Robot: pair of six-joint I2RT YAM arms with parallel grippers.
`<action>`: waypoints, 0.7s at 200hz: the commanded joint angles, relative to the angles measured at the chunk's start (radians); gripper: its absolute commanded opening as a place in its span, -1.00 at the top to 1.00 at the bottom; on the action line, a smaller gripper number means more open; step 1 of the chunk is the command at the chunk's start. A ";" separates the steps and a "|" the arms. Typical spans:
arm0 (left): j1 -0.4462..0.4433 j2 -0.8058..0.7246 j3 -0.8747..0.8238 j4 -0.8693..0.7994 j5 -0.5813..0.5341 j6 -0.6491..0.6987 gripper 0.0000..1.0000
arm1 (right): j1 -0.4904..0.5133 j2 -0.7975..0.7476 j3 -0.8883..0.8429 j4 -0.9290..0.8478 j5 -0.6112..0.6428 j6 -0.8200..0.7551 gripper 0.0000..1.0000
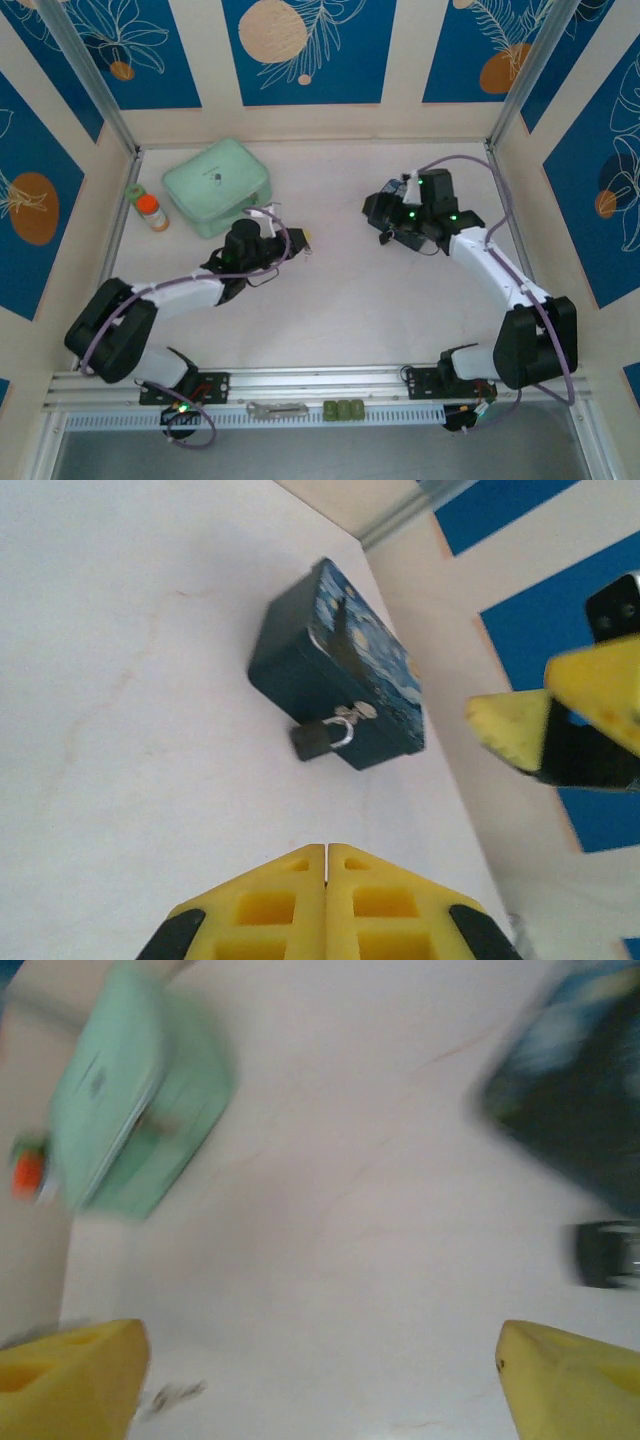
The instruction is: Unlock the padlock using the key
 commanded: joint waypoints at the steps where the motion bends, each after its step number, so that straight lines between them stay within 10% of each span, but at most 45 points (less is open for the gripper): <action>1: 0.013 -0.069 0.010 -0.183 -0.123 0.133 1.00 | -0.110 -0.011 0.024 -0.197 0.252 0.029 -0.96; 59: 0.032 -0.147 0.004 -0.219 -0.135 0.141 1.00 | -0.380 0.140 0.043 -0.067 0.141 0.051 -0.98; 140: 0.034 -0.226 -0.042 -0.201 -0.149 0.098 1.00 | -0.342 0.444 0.231 -0.047 -0.041 -0.115 -0.98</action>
